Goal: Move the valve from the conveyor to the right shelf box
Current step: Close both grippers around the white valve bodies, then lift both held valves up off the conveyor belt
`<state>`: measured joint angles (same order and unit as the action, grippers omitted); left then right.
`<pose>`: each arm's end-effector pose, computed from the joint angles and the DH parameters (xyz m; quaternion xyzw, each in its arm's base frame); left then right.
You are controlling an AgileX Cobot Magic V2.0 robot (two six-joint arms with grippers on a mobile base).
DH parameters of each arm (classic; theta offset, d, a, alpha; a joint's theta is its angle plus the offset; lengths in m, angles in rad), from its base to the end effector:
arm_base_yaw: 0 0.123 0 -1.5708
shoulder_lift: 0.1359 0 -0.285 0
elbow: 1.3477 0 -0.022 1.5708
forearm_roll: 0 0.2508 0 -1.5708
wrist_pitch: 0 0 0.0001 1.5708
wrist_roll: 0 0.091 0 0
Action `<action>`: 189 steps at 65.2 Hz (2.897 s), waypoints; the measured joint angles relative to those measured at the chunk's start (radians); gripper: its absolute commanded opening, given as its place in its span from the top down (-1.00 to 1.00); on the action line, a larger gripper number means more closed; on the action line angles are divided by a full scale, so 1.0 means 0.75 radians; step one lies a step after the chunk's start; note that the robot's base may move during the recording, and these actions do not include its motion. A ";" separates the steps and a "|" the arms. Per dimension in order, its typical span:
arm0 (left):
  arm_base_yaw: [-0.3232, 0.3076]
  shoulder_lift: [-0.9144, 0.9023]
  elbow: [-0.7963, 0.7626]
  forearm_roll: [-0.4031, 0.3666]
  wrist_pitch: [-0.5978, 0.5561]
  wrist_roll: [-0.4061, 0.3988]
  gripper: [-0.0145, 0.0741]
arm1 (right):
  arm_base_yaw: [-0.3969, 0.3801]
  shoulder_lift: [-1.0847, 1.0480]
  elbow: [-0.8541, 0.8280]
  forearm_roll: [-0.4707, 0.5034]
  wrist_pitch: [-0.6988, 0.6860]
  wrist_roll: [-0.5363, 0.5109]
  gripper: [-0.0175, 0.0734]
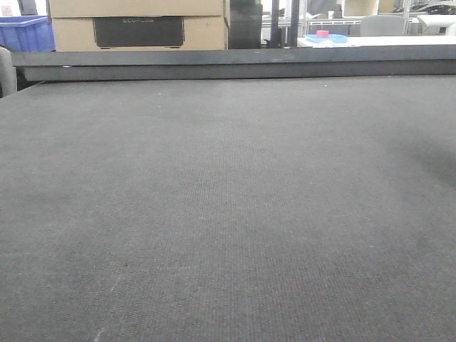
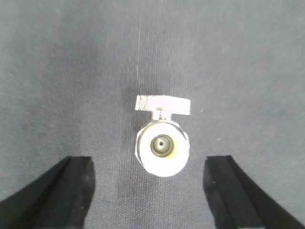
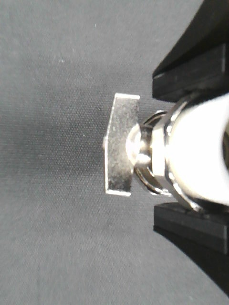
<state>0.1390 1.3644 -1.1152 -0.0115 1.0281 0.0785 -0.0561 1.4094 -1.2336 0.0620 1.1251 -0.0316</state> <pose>0.2623 0.0358 0.3040 -0.0317 0.9814 0.0152 0.1887 0.2761 -0.0104 0.3225 0.0202 0.9835 0.0221 0.1787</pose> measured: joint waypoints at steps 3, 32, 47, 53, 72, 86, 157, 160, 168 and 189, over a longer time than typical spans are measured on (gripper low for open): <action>0.000 0.035 0.000 0.000 0.003 0.008 -0.24 | 0.000 -0.019 0.000 0.000 0.011 0.000 0.97; -0.081 0.266 0.000 0.015 -0.031 0.033 -0.24 | 0.000 -0.066 0.000 0.006 0.023 0.000 0.97; -0.081 0.275 0.000 0.070 -0.037 0.033 -0.24 | 0.000 -0.066 0.000 0.006 0.034 -0.002 0.97; -0.081 0.275 0.000 0.072 -0.037 0.033 -0.22 | 0.000 -0.066 0.000 0.006 0.035 -0.002 0.97; -0.081 0.275 0.000 0.069 -0.039 0.030 0.66 | 0.000 -0.066 0.000 0.008 0.035 -0.002 0.97; -0.081 0.275 0.000 0.064 -0.042 0.030 0.92 | 0.000 -0.066 0.000 0.021 0.035 -0.002 0.97; -0.081 -0.662 0.530 -0.202 -0.698 0.022 0.92 | 0.000 -0.641 0.528 0.123 -0.469 -0.002 0.97; -0.081 -0.719 0.559 -0.202 -0.701 0.022 0.92 | 0.000 -0.679 0.566 0.123 -0.495 -0.002 0.97; -0.081 -0.872 0.610 -0.202 -0.703 0.022 0.92 | 0.000 -0.779 0.638 0.123 -0.556 -0.002 0.97; -0.081 -1.104 0.642 -0.202 -0.703 0.022 0.92 | 0.000 -0.854 0.654 0.123 -0.603 0.000 0.97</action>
<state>0.0782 0.5362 -0.6335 -0.1633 0.5005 0.0952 -0.0561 0.7686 -0.7430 0.1540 0.6731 -0.0314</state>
